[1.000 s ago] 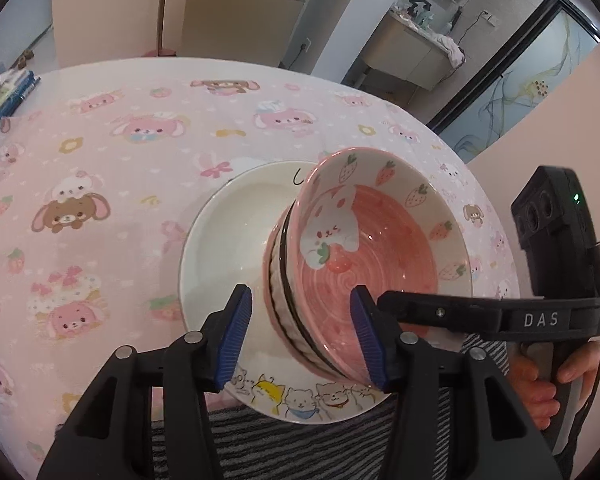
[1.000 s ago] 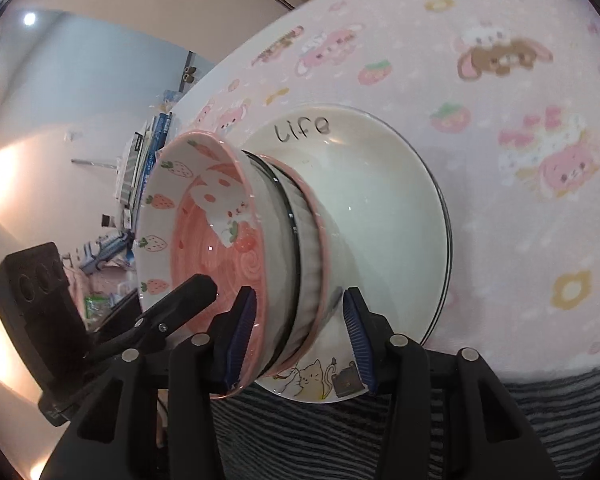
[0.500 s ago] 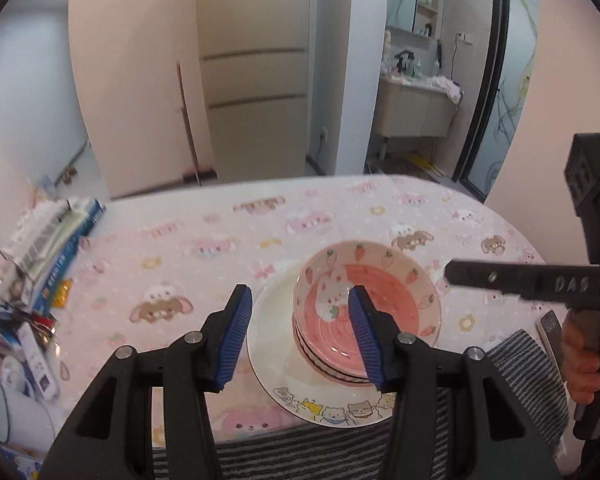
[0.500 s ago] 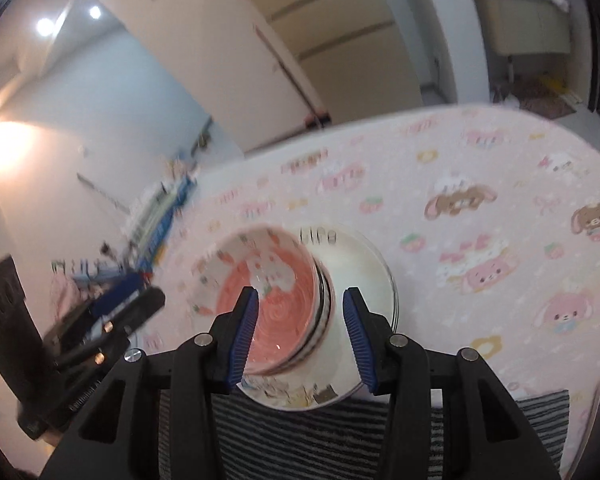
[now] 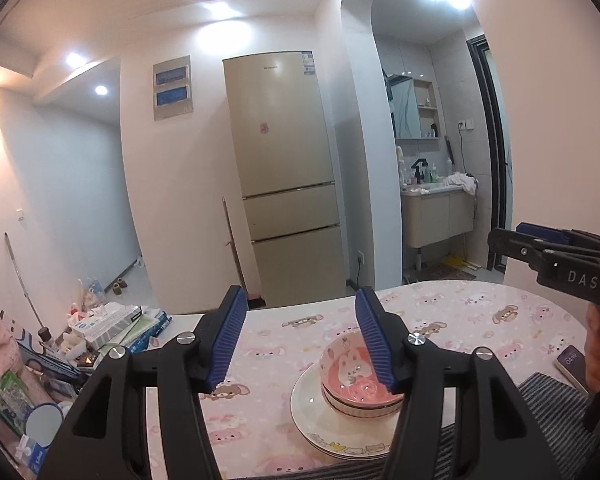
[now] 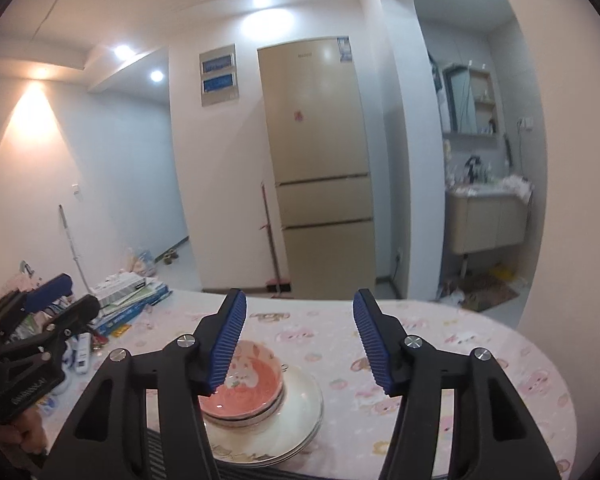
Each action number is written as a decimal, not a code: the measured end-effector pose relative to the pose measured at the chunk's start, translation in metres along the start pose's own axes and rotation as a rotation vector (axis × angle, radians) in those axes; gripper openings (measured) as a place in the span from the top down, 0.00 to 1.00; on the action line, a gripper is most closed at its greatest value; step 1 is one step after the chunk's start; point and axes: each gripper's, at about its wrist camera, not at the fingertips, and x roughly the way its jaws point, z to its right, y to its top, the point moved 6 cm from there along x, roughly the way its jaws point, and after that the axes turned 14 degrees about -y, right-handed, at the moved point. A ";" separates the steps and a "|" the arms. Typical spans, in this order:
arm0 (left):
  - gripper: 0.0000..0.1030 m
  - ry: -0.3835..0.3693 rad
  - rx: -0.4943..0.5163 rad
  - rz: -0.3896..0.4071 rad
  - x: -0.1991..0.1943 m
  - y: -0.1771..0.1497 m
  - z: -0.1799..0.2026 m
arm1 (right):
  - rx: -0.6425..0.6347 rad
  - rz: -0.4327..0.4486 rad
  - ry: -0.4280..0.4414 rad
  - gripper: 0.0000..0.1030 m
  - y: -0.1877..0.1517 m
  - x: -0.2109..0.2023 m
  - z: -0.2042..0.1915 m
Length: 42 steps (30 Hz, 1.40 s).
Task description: Organize plates and bowls
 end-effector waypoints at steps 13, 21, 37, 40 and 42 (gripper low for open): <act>0.43 0.013 -0.056 0.016 0.009 -0.054 -0.005 | -0.033 -0.024 0.000 0.40 -0.063 0.032 -0.015; 0.43 0.046 -0.056 -0.010 0.029 -0.085 -0.005 | -0.036 0.017 0.025 0.40 -0.088 0.036 -0.029; 0.43 0.087 -0.012 0.069 0.028 -0.109 0.000 | -0.087 0.023 -0.021 0.32 -0.118 0.044 -0.029; 0.43 0.088 -0.006 0.068 0.029 -0.109 0.001 | -0.099 0.036 -0.023 0.31 -0.119 0.041 -0.031; 0.43 0.088 -0.018 0.068 0.029 -0.110 -0.002 | -0.104 0.042 -0.023 0.24 -0.119 0.040 -0.032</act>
